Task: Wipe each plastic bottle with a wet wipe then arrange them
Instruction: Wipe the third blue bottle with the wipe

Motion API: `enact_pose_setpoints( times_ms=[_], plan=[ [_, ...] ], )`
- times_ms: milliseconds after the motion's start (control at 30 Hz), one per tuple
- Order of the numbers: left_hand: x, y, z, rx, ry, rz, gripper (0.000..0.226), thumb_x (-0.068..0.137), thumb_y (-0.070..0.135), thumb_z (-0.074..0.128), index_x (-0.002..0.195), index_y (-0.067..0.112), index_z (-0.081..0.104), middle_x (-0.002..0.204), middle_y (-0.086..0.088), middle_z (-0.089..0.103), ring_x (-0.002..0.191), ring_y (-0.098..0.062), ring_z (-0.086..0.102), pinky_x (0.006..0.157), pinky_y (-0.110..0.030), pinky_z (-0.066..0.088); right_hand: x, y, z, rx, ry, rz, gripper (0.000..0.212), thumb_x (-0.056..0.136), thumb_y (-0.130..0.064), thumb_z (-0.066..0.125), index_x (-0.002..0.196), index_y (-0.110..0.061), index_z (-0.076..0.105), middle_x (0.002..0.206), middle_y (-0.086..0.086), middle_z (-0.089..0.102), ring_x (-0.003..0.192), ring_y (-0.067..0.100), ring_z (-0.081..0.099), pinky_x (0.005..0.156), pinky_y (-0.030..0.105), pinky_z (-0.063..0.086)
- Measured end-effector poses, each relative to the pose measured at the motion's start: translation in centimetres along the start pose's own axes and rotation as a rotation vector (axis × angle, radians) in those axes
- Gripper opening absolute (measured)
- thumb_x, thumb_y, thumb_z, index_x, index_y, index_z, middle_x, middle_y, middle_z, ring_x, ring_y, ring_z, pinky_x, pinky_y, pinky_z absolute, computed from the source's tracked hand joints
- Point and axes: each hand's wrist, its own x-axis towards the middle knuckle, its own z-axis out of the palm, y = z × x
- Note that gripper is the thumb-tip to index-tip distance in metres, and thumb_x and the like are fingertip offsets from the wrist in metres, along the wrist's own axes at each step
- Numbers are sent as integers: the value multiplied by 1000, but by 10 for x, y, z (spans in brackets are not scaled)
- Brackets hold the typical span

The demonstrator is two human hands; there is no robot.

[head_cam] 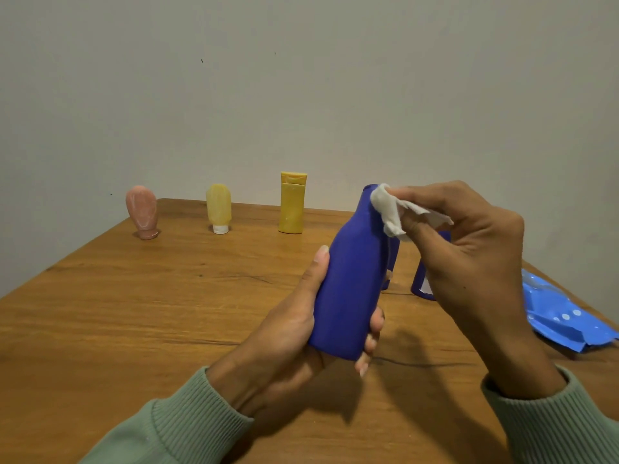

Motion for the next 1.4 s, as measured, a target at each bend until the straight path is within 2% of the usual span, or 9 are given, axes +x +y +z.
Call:
enact_pose_setpoints(
  times_ms=[200,367,533,667,767,967,1067,1233,1400],
  plan=[
    [0,0,-3,-147,-46,14,67,90,63,41,122,9,64,83,-13,60,70,-21,59,58,-33,53,0,1,3,132,-126,118,19,84,-19,66,103,-21,69,97,-3,68,95,17,63,75,34,55],
    [-1,0,-4,-90,-90,-20,67,91,64,37,125,12,63,84,-10,62,72,-18,59,61,-31,52,0,-5,3,193,12,140,18,82,-28,64,99,-26,66,96,-5,68,93,12,64,70,18,53],
    [0,0,-4,-153,-91,11,66,91,64,37,120,13,66,84,-10,61,71,-19,59,59,-31,53,0,-1,4,225,-91,220,19,80,-23,67,99,-22,69,96,-2,70,94,16,65,75,32,57],
    [0,0,-5,-158,-99,-9,67,91,63,39,125,11,64,84,-11,61,71,-20,59,60,-32,53,1,-3,2,266,-67,255,21,74,-34,65,94,-27,69,91,-7,71,90,11,67,70,20,55],
    [0,-1,-4,-151,-110,-21,65,91,63,38,124,13,64,85,-11,61,73,-19,59,62,-32,53,1,-6,4,288,22,266,16,78,-30,66,93,-24,70,87,-8,72,87,11,68,68,20,55],
    [0,0,-5,-197,-86,1,66,90,64,40,121,12,66,84,-11,61,71,-19,59,60,-32,53,0,-6,4,294,-94,372,19,70,-34,63,88,-31,68,86,-13,72,86,5,66,65,14,52],
    [0,-1,-6,-179,-72,-7,65,90,64,40,121,12,66,84,-12,61,71,-20,59,60,-33,52,-1,-5,4,279,-24,399,21,68,-36,62,88,-31,67,82,-13,71,83,4,66,64,13,52],
    [1,-2,-6,-157,-58,-10,65,89,65,39,119,14,68,84,-11,62,72,-20,59,62,-33,52,-4,-5,8,249,32,407,12,74,-35,63,86,-33,66,80,-18,70,81,1,66,64,12,52],
    [1,-1,-1,-84,52,40,69,91,67,38,119,11,66,82,-13,61,68,-21,59,58,-34,53,-2,-10,5,182,-67,315,9,78,-28,66,82,-36,65,80,-17,69,82,1,65,65,13,52]
  ],
)
